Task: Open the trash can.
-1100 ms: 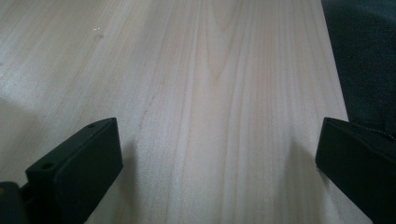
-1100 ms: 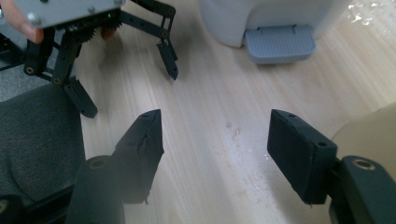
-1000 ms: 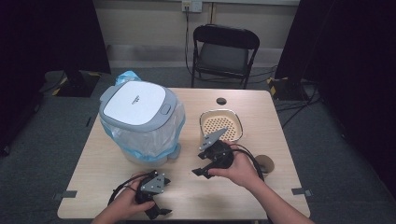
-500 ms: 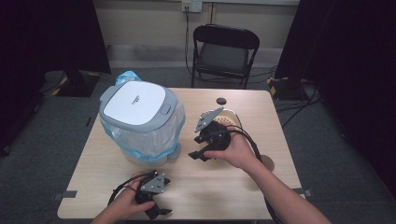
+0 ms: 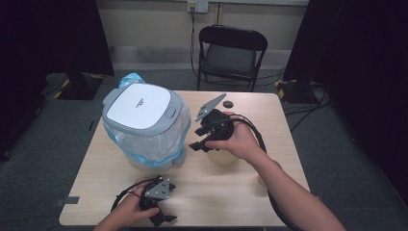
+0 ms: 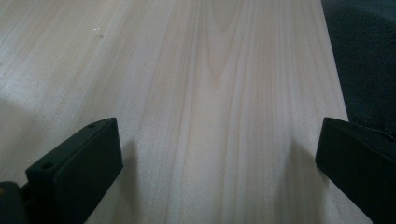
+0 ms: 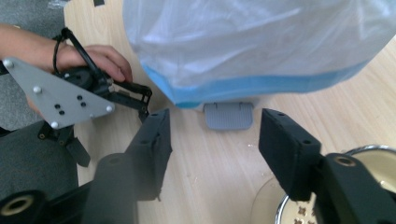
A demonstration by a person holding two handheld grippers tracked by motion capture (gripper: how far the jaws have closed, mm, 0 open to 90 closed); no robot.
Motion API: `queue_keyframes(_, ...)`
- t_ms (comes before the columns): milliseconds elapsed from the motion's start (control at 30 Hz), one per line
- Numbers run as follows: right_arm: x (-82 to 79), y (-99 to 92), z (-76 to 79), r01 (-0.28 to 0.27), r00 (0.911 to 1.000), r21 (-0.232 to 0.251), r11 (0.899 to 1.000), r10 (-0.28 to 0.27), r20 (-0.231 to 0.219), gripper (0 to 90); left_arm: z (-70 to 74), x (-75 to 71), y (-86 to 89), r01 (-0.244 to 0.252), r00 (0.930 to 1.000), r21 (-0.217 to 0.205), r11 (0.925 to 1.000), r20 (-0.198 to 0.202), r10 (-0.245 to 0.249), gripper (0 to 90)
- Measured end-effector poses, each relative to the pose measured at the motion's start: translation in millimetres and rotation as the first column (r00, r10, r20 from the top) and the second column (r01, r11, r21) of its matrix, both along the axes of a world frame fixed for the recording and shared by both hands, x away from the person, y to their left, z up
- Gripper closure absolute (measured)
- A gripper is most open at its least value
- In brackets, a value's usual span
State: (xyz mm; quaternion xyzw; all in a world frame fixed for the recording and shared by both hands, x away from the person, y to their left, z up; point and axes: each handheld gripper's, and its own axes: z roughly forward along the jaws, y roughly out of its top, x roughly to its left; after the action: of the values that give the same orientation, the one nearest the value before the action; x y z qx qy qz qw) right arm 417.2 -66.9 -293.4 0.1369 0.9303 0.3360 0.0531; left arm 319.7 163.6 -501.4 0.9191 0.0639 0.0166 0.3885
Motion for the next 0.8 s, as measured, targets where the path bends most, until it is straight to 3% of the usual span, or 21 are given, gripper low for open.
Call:
queue_keyframes(433,10.9,14.9,15.1,0.001,0.9999,0.042,0.999,-0.001,-0.016,53.7,0.2,0.0,0.0,0.0,1.0,0.003,1.0,0.001,0.0,0.0)
queue_keyframes(533,14.4,17.0,19.8,0.001,1.0,0.027,1.0,-0.001,-0.001,55.9,0.3,0.0,0.1,0.0,1.0,0.004,1.0,0.001,0.0,0.0)
queue_keyframes(800,22.7,19.4,32.2,0.022,0.9996,0.049,0.999,-0.022,0.016,59.8,0.1,-0.2,0.0,-0.001,1.0,0.003,1.0,-0.002,0.001,0.0)
